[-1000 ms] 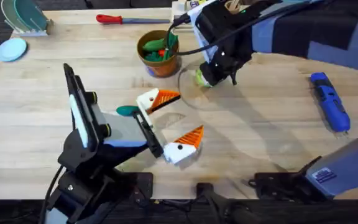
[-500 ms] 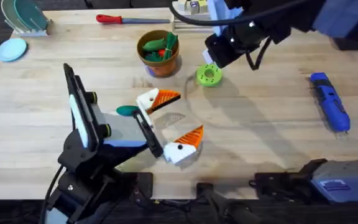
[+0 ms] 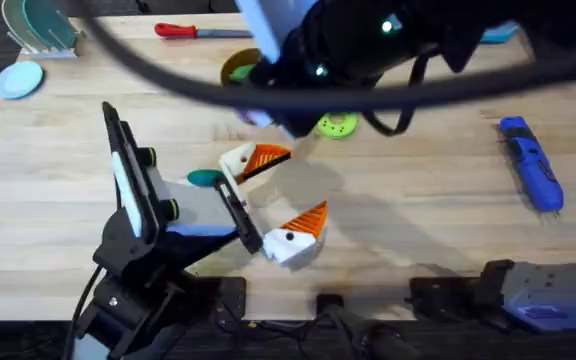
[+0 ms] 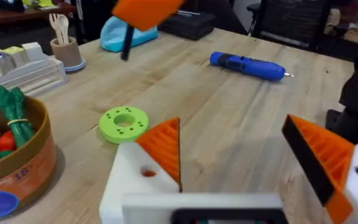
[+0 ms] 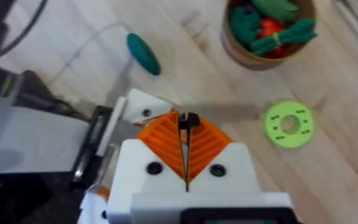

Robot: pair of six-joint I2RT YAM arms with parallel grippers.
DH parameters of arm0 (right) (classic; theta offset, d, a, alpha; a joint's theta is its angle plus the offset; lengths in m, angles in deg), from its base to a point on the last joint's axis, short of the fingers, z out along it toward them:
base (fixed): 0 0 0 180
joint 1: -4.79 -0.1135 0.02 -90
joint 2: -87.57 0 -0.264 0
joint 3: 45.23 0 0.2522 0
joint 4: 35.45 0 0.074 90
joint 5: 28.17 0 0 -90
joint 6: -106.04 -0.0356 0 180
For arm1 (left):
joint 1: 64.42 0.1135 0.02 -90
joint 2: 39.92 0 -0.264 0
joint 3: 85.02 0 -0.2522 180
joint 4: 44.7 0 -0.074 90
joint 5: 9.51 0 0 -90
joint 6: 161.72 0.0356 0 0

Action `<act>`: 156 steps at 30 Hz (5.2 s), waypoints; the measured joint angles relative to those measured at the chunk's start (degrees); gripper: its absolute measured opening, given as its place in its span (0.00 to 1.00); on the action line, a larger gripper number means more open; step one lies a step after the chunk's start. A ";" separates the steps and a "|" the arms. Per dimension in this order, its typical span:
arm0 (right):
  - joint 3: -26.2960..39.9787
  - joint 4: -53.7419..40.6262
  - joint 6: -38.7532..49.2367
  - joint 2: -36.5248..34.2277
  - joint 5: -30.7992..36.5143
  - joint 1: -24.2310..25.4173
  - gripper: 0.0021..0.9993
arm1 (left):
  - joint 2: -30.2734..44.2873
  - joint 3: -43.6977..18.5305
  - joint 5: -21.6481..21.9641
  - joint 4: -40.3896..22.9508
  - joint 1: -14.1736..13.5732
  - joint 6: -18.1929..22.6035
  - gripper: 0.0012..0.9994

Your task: Pick up the gripper from the table and insert it into the empty holder that is missing its gripper. Then pick up a screw, insert it into the mounting hole, and use the screwdriver to tighten it. Finally, clean up the table by picking up the vegetable and placing it into the bucket.

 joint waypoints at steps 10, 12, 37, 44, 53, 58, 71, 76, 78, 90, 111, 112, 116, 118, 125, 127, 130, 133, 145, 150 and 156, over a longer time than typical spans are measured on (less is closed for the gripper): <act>0.07 -0.84 -2.95 -1.16 -5.97 -1.55 0.00 | 0.01 0.00 0.00 0.00 0.00 0.01 0.99; 0.07 -1.21 -3.19 -2.05 -6.56 -1.55 0.00 | -0.01 0.00 0.01 0.00 0.00 -0.01 0.99; 0.07 -1.10 -3.68 -6.90 -12.33 -1.57 0.00 | 0.01 0.00 0.00 -0.07 0.00 -0.20 0.99; 0.11 -1.01 -3.51 -7.04 -11.83 -1.57 0.00 | 0.01 0.00 0.00 -0.07 0.00 -0.25 0.99; 0.11 -0.89 -3.48 -7.04 -11.26 -1.57 0.00 | 0.01 0.00 0.00 -0.04 0.00 -0.23 0.99; 0.11 -0.52 -3.48 -7.44 -11.22 -1.58 0.00 | 0.01 0.00 0.00 -0.02 0.00 -0.01 0.99; -0.11 -0.59 -3.46 -7.74 -10.83 -1.59 0.00 | -0.01 0.00 0.00 -0.02 0.00 -0.01 0.99; -0.37 -0.63 -3.46 -7.74 -10.82 -1.59 0.00 | -0.01 0.00 0.00 -0.02 0.00 -0.01 0.99; -0.37 -0.63 -3.46 -7.74 -10.82 -1.59 0.00 | 0.00 0.00 0.00 -0.02 0.00 0.00 0.99; -0.39 -1.44 -3.46 -8.49 -10.84 -1.92 0.00 | -0.01 0.00 -0.10 -0.02 0.00 -0.01 0.99; -0.41 -1.55 -3.05 -7.97 -9.89 -0.49 0.82 | 0.01 0.00 -0.02 -0.02 0.00 -0.42 0.99; -0.49 -1.57 -3.05 -7.36 -9.99 -0.07 0.82 | 0.01 0.00 -0.04 -0.02 0.00 -0.40 0.99; -0.61 -2.51 -3.05 -3.78 -10.38 2.63 0.82 | 0.00 0.00 -0.13 -0.02 0.00 -0.28 0.99; -0.61 -3.59 -3.06 -1.66 -10.40 5.23 0.82 | 0.00 0.00 -0.20 -0.02 0.00 -0.20 0.99; -0.74 -10.68 -1.94 3.64 -10.39 14.66 0.99 | 0.01 0.00 -0.22 -0.02 0.00 -0.11 0.99; -1.59 -10.56 -1.24 5.50 -10.39 16.33 0.99 | 0.01 0.00 -0.22 -0.02 0.00 -0.03 0.99; -4.70 -9.33 -0.58 9.96 -10.43 18.21 0.99 | 0.01 0.00 -0.24 -0.02 0.00 -0.01 0.99; -10.18 -7.90 -0.23 16.36 -10.43 20.35 0.99 | 0.01 0.00 -0.42 -0.02 0.00 -0.01 0.99; -30.73 -7.72 0.15 40.25 -15.21 29.33 0.99 | 0.01 0.00 -0.52 -0.02 0.00 -0.01 0.99; -37.53 -7.17 0.14 49.14 -17.73 33.67 0.99 | 0.01 0.00 -0.63 -0.02 0.00 -0.01 0.99; -44.45 -2.80 3.11 50.93 -23.06 36.59 0.99 | 0.01 0.00 -0.65 -0.02 0.00 -0.01 0.99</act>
